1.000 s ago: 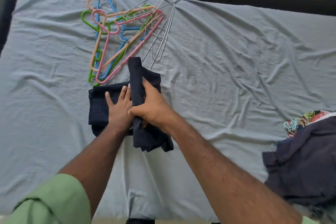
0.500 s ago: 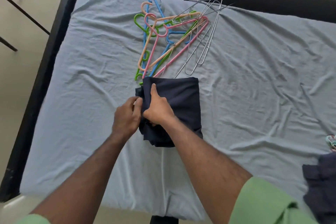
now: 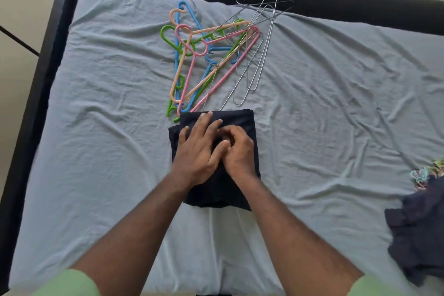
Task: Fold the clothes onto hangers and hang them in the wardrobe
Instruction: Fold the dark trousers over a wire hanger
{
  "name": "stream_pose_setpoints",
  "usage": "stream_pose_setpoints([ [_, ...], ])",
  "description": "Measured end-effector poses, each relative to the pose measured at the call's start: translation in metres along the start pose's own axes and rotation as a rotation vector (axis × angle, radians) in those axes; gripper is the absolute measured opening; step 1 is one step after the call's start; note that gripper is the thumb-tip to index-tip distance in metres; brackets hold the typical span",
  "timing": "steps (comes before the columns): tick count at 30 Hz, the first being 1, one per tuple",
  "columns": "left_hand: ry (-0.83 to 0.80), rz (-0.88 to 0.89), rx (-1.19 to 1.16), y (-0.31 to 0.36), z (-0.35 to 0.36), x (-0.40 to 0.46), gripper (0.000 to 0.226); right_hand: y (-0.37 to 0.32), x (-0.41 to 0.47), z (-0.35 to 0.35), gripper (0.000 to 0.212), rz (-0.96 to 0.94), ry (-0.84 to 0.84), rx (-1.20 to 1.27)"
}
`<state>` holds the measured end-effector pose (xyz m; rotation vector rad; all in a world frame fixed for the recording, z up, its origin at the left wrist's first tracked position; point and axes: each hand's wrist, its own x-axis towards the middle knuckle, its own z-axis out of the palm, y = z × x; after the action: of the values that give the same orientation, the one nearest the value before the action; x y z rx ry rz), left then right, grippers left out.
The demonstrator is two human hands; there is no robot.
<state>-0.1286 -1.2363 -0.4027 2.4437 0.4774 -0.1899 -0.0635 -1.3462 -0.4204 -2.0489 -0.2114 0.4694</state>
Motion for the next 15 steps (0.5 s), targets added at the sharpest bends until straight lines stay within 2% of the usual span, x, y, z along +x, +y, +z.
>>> stream_pose_setpoints([
  [1, -0.075, -0.007, 0.056, 0.001, 0.004, 0.002, 0.074, 0.009, 0.002, -0.01, 0.024, -0.067, 0.046, -0.109],
  [2, -0.157, -0.042, 0.131, -0.002, 0.008, 0.004, 0.085, 0.017, 0.005, -0.02, 0.033, -0.104, 0.006, -0.242],
  [3, -0.231, -0.087, 0.215, -0.008, 0.01, 0.004, 0.099, 0.024, 0.008, -0.027, 0.052, -0.093, -0.105, -0.403],
  [5, -0.348, -0.139, 0.372, -0.027, 0.009, 0.002, 0.128, 0.035, 0.013, -0.038, 0.104, -0.039, -0.378, -0.671],
  [6, -0.392, -0.136, 0.425, -0.038, 0.006, -0.001, 0.14, 0.039, 0.017, -0.042, 0.125, -0.023, -0.486, -0.733],
  [8, -0.463, -0.104, 0.481, -0.056, -0.003, -0.005, 0.156, 0.043, 0.025, -0.044, 0.151, -0.005, -0.663, -0.786],
  [11, -0.515, -0.075, 0.529, -0.074, -0.012, -0.007, 0.166, 0.045, 0.037, -0.044, 0.167, 0.015, -0.842, -0.926],
  [15, -0.517, -0.109, 0.508, -0.081, -0.012, -0.004, 0.168, 0.051, 0.043, -0.043, 0.174, 0.029, -0.893, -0.995],
])
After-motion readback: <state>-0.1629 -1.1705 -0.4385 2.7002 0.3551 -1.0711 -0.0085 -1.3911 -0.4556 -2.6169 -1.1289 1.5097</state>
